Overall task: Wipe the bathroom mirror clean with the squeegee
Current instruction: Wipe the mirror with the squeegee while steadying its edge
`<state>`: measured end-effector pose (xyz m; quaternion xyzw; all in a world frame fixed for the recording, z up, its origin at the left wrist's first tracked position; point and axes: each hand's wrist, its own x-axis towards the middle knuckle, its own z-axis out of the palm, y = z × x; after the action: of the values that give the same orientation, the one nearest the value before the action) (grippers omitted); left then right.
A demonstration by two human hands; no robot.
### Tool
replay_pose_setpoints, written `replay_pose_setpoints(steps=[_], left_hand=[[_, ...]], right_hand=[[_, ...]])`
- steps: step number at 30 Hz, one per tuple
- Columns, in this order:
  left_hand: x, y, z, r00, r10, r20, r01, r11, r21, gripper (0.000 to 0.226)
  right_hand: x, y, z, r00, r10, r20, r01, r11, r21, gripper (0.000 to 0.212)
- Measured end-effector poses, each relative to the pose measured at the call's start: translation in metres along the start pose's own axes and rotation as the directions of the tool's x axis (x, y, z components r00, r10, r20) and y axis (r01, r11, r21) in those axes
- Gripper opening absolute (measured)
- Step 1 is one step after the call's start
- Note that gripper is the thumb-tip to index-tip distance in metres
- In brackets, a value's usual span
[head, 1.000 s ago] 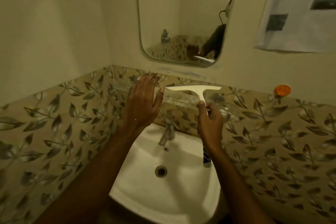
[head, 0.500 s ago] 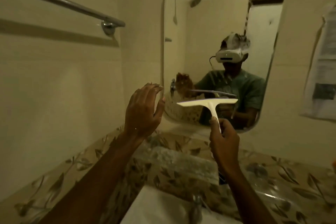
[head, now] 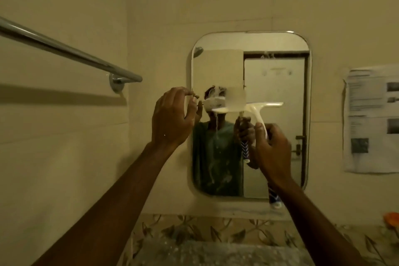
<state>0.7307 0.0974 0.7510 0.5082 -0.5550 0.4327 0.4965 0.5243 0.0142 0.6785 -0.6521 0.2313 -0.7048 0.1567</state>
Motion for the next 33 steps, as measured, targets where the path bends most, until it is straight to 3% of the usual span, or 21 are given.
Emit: replay_pose_setpoints(steps=[5, 12, 17, 24, 33], left_hand=[[0.04, -0.007, 0.023, 1.0, 0.031, -0.002, -0.031, 0.999, 0.009, 0.035], [0.08, -0.024, 0.059, 0.999, 0.006, -0.052, -0.003, 0.998, 0.06, 0.035], [0.073, -0.023, 0.082, 0.974, -0.214, -0.079, 0.208, 0.975, -0.072, 0.033], [0.092, -0.021, 0.094, 0.857, -0.514, -0.048, 0.502, 0.852, -0.151, 0.036], [0.102, -0.034, 0.103, 0.858, -0.511, -0.041, 0.494, 0.845, -0.204, 0.042]], right_hand=[[0.072, -0.021, -0.002, 0.988, -0.111, -0.111, 0.099, 0.989, -0.109, 0.017], [0.16, -0.026, -0.013, 0.969, -0.167, -0.183, 0.088, 0.923, -0.375, 0.029], [0.19, -0.025, -0.02, 0.97, -0.182, -0.162, 0.094, 0.892, -0.443, 0.032], [0.204, -0.033, -0.027, 0.978, -0.188, -0.093, 0.12, 0.866, -0.486, 0.033], [0.173, -0.015, -0.032, 0.991, -0.129, -0.042, 0.085, 0.83, -0.551, 0.037]])
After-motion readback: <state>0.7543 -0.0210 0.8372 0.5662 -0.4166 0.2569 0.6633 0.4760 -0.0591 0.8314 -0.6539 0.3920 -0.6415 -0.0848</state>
